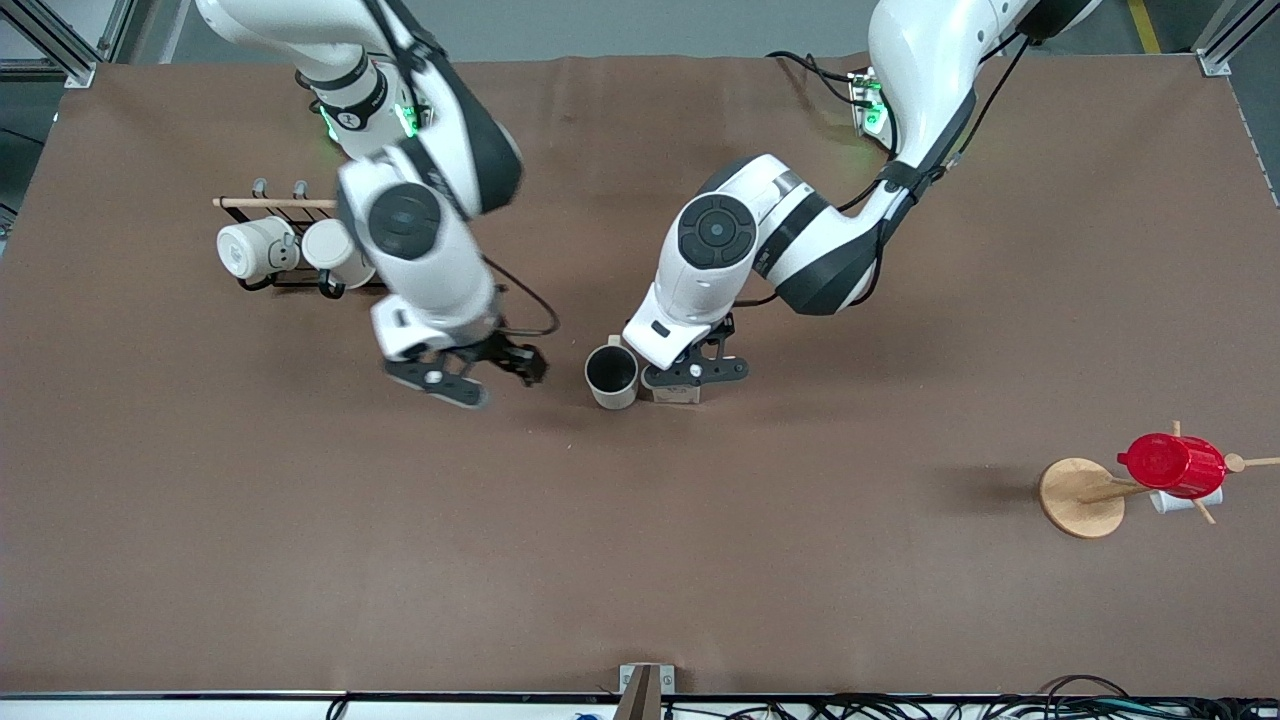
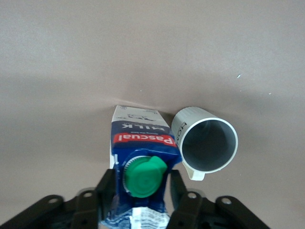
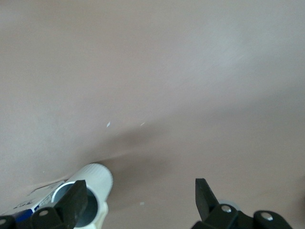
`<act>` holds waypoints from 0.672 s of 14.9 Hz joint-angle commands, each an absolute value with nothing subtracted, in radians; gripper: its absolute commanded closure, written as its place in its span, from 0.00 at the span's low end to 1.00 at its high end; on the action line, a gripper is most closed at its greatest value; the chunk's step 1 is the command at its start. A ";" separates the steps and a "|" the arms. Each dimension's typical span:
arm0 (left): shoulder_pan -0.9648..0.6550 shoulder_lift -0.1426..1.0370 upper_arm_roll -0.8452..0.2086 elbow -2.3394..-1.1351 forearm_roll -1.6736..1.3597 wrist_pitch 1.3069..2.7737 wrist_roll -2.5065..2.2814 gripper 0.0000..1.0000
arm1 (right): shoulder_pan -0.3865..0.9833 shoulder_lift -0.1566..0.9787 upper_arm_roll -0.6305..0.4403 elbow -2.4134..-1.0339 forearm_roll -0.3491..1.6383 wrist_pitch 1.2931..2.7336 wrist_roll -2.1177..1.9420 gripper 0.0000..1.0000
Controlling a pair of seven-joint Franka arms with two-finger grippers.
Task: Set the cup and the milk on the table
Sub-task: 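Open the right gripper and withdraw it from the mug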
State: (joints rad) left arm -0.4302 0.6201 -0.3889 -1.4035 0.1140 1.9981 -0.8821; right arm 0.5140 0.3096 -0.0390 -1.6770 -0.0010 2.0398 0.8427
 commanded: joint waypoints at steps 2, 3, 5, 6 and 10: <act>-0.431 0.597 -0.393 -1.399 0.130 1.965 -0.902 0.00 | 0.387 0.166 -0.025 -1.715 -0.046 1.930 0.674 0.00; -0.430 0.582 -0.393 -1.396 0.130 1.930 -0.900 0.00 | 0.364 0.140 -0.023 -1.715 -0.078 1.895 0.646 0.00; -0.422 0.539 -0.393 -1.393 0.130 1.887 -0.899 0.00 | 0.304 0.086 -0.023 -1.713 -0.103 1.843 0.539 0.00; -0.417 0.511 -0.393 -1.393 0.130 1.869 -0.899 0.00 | 0.263 0.060 -0.023 -1.712 -0.103 1.818 0.464 0.00; -0.362 0.398 -0.380 -1.391 0.133 1.775 -0.890 0.00 | 0.132 -0.023 -0.026 -1.707 -0.092 1.703 0.237 0.00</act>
State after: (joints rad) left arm -0.4078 0.4754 -0.3835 -1.3732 0.1147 1.8251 -0.8845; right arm 0.1960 0.0391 -0.0445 -1.6775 -0.0889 1.7447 0.3275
